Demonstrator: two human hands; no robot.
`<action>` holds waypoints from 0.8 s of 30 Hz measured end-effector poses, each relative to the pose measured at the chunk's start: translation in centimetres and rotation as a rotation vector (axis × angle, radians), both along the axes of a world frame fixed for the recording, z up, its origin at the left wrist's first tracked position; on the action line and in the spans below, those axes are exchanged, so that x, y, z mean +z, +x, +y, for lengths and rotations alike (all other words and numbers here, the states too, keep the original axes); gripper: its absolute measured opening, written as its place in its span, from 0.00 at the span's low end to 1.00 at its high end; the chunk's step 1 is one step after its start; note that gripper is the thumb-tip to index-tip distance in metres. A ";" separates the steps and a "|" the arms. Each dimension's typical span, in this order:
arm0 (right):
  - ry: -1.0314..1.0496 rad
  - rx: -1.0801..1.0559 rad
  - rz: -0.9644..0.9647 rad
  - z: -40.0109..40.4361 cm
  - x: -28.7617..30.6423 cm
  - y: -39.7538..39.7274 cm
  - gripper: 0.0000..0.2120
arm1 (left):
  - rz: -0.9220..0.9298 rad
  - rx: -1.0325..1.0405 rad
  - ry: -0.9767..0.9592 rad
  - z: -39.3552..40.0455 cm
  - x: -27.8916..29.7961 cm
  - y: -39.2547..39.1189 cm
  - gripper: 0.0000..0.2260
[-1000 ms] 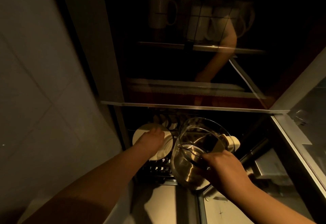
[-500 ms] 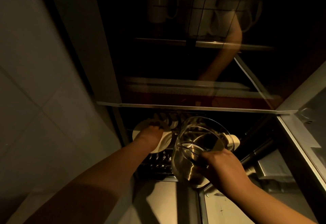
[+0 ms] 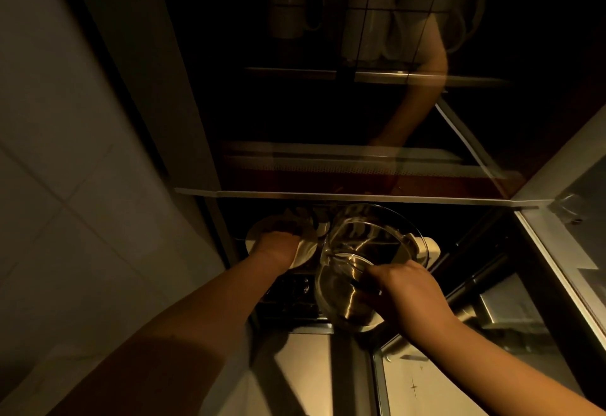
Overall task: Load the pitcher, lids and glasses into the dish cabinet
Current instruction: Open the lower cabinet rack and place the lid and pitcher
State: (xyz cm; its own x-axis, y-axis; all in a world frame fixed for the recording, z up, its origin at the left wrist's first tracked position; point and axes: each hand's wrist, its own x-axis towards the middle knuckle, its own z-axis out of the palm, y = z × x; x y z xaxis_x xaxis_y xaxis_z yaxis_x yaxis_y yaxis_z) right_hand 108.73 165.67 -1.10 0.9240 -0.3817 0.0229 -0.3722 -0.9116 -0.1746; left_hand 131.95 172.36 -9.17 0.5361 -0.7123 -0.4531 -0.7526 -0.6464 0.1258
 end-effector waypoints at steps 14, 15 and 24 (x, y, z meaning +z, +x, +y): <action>0.008 -0.016 -0.022 -0.3 -0.1 -0.2 0.10 | -0.171 -0.243 0.003 1.7 0.0 -0.1 0.29; 0.008 -0.018 -0.022 -0.3 -0.1 -0.3 0.10 | -0.169 -0.240 -0.008 1.6 -0.1 -0.1 0.27; 0.006 -0.029 -0.028 -0.2 -0.4 -0.2 0.09 | -0.245 -0.232 -0.098 2.1 -1.0 -0.3 0.19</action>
State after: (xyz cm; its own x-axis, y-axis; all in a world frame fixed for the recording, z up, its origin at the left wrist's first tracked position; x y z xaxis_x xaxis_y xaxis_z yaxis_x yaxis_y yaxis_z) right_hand 108.57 165.47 -1.53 0.9115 -0.4088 0.0458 -0.3937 -0.8992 -0.1910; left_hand 131.68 174.45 -10.13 0.4387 -0.8619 -0.2541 -0.8937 -0.4480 -0.0236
